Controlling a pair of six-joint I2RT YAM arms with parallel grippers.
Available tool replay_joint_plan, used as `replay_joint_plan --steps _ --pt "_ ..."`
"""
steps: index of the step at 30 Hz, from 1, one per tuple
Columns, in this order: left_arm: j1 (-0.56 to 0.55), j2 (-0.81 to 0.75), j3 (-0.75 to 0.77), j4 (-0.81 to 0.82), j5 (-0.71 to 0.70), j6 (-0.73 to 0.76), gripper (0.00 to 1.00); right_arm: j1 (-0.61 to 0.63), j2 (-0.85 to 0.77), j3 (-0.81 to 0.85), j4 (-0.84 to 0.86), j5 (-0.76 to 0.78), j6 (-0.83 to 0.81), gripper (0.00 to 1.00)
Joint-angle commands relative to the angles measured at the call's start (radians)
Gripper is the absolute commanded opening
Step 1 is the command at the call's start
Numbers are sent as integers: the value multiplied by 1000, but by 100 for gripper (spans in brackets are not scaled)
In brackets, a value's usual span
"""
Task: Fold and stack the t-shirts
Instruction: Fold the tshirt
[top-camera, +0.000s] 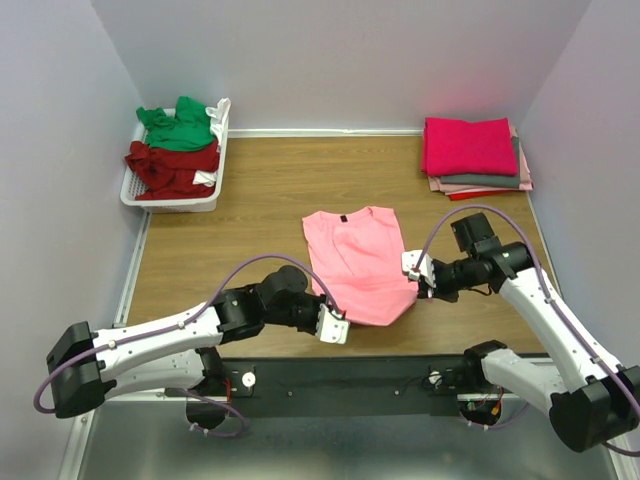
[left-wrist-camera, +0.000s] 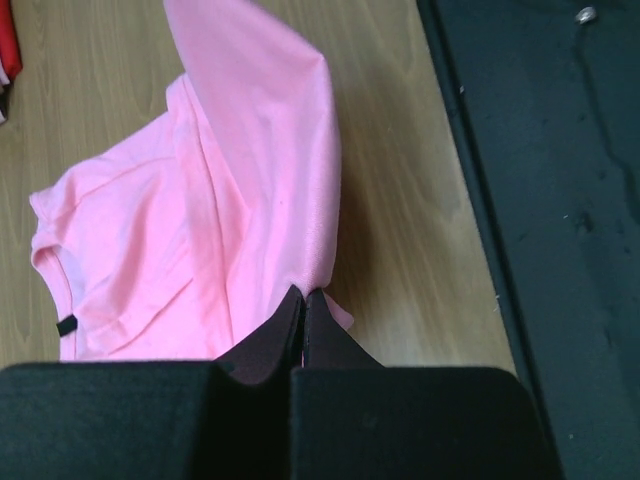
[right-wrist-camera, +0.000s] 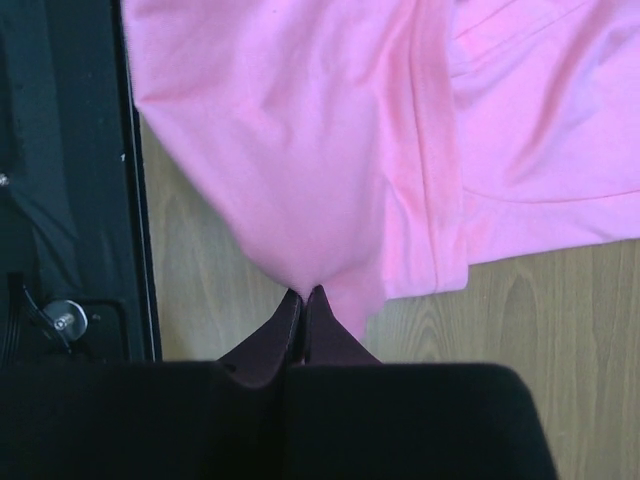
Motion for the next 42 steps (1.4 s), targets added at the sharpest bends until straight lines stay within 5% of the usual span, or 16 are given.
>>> replay_joint_plan --steps 1,13,29,42 --pt "-60 -39 -17 -20 -49 -65 0 4 -39 -10 -96 -31 -48 0" --pt "-28 -96 -45 49 -195 3 0 3 134 192 54 67 44 0" --pt "439 129 6 304 17 195 0 1 634 599 199 52 99 1" --pt "567 282 72 441 43 238 0 -33 831 750 312 62 188 0"
